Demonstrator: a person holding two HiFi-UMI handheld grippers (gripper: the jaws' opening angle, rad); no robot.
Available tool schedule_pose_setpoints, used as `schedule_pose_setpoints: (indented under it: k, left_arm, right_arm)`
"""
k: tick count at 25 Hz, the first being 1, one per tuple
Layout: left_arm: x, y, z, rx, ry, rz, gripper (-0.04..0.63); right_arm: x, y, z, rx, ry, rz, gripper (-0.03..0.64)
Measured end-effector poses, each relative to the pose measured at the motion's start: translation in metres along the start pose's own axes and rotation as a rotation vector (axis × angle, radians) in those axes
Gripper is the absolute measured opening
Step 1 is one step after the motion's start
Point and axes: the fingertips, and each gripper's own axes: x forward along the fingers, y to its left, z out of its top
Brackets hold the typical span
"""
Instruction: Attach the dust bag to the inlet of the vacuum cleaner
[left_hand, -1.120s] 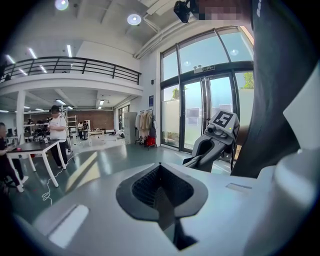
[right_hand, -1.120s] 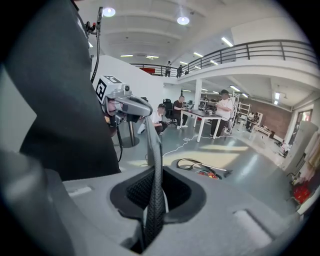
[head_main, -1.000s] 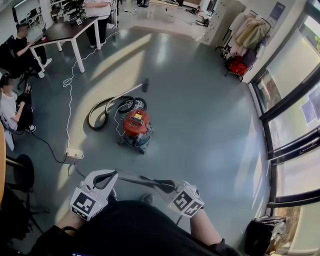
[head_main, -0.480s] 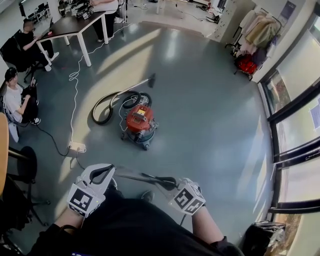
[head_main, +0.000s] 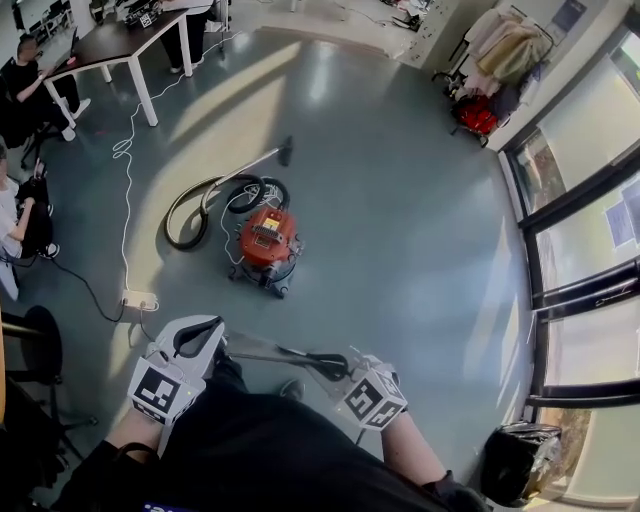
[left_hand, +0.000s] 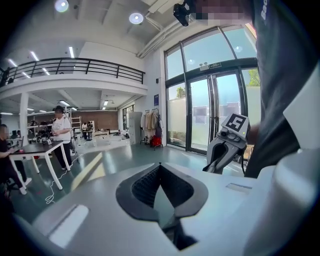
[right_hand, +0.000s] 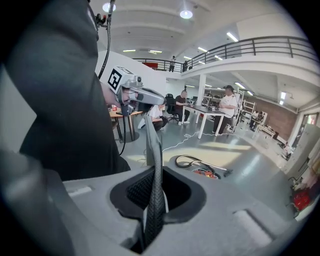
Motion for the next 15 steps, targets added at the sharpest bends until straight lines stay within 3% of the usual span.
schedule_pose_setpoints:
  k: [9, 15]
  left_arm:
    - [0.021, 0.102, -0.007, 0.02, -0.002, -0.12, 0.015]
    - [0.033, 0.14, -0.011, 0.019, -0.014, -0.187, 0.015]
  right_arm:
    - [0.058, -0.032, 0.046, 0.045, 0.028, -0.068, 0.018]
    - [0.092, -0.046, 0.064, 0.065, 0.069, -0.099, 0.018]
